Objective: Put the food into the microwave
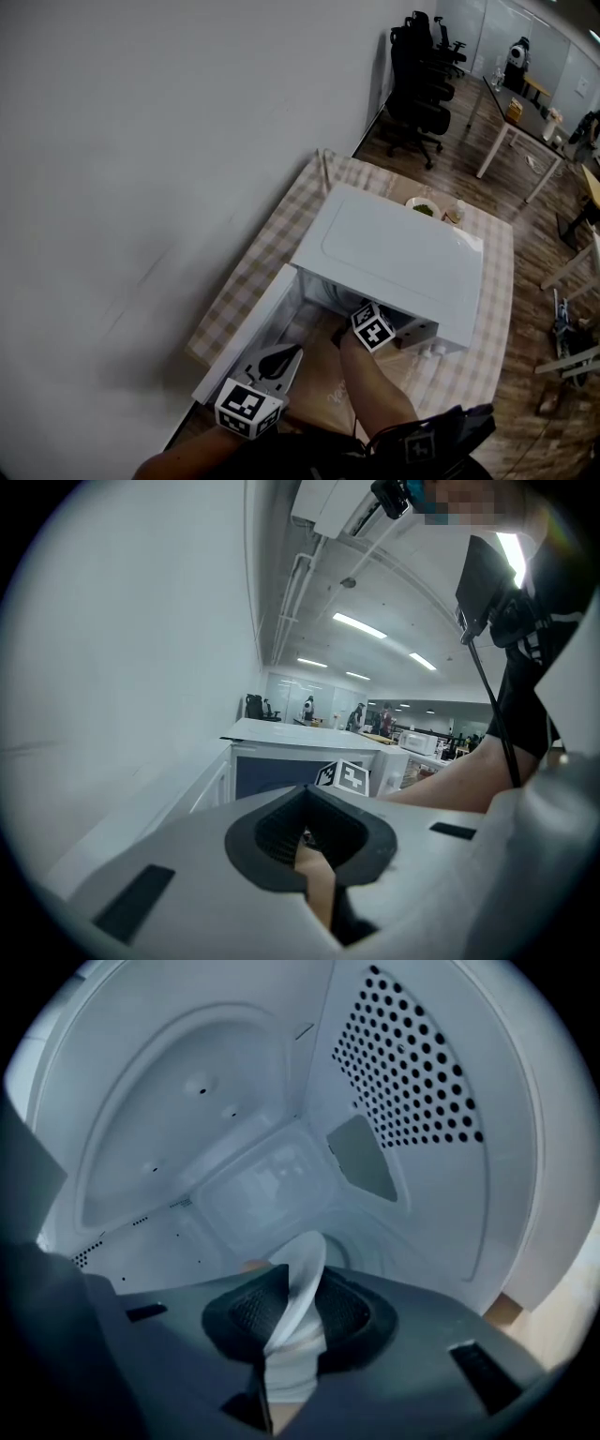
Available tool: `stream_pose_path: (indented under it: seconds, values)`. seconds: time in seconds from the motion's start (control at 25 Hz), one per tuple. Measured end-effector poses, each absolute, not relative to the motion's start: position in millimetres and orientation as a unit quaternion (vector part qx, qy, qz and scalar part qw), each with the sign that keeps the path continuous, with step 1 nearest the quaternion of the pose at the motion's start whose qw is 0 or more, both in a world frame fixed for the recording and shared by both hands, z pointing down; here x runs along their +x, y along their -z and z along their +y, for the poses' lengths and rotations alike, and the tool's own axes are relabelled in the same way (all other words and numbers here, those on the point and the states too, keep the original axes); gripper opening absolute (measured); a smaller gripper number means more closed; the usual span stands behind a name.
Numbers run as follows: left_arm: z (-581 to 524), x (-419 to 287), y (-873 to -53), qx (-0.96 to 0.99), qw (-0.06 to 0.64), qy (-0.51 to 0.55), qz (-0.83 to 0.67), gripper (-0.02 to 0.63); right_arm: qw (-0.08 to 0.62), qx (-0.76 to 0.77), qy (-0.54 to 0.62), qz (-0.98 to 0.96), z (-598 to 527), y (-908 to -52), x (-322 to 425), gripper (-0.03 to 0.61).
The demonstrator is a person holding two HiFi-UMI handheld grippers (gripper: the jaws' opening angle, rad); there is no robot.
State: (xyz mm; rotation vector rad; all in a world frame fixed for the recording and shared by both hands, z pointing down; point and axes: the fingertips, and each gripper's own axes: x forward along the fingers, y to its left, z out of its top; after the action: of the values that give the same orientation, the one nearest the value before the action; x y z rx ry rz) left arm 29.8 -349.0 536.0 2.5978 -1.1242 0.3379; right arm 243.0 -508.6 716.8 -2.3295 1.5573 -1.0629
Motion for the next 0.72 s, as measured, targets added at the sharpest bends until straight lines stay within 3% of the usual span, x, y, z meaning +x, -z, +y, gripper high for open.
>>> stream_pose_path:
  seconds: [0.32,0.72]
  values:
    - [-347.5,26.1,-536.7,0.898,0.154,-0.117,-0.395,0.008,0.015,-0.765,0.323,0.557,-515.4,-717.1,240.2,0.107]
    - [-342.7,28.0,-533.8,0.902,0.148,-0.117,-0.388,0.008,0.017,-0.767,0.312,0.561,-509.1,-717.2,240.7,0.132]
